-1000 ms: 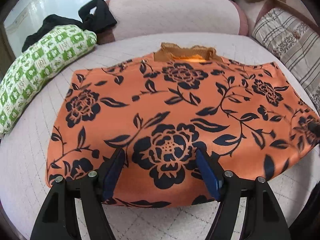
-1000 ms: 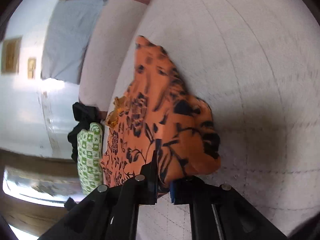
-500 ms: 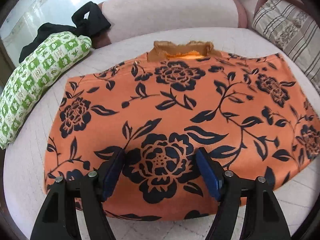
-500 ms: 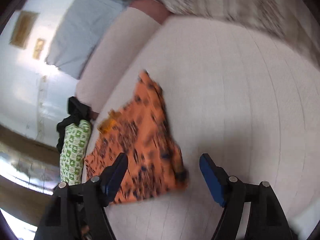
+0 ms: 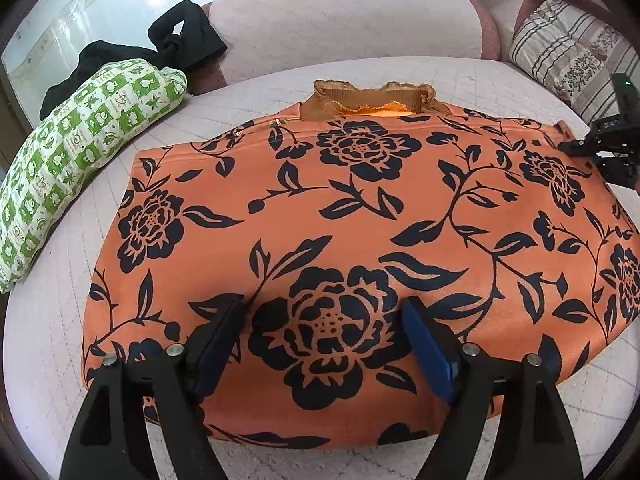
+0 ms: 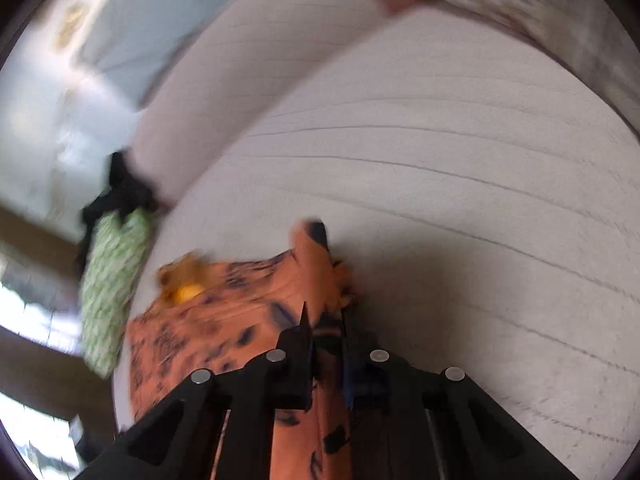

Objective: Fold small clothes

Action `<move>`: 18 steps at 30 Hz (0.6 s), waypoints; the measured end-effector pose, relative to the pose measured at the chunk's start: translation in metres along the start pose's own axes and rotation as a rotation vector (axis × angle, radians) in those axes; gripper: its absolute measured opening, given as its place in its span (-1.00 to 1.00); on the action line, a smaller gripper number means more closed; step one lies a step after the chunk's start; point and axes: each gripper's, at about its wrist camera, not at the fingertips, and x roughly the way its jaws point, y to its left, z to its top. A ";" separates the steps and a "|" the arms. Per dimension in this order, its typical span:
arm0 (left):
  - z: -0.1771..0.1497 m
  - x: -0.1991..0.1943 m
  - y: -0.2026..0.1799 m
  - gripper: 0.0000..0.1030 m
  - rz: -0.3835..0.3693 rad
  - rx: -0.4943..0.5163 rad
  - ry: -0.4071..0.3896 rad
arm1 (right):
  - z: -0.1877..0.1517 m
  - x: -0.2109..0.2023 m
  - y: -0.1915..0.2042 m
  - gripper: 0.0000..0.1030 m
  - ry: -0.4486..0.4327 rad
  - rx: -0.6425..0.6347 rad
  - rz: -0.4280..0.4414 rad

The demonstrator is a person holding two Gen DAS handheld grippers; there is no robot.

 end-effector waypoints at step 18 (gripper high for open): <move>0.002 -0.020 0.012 0.65 -0.036 -0.029 -0.028 | -0.117 -0.070 0.057 0.24 -0.079 -0.015 0.080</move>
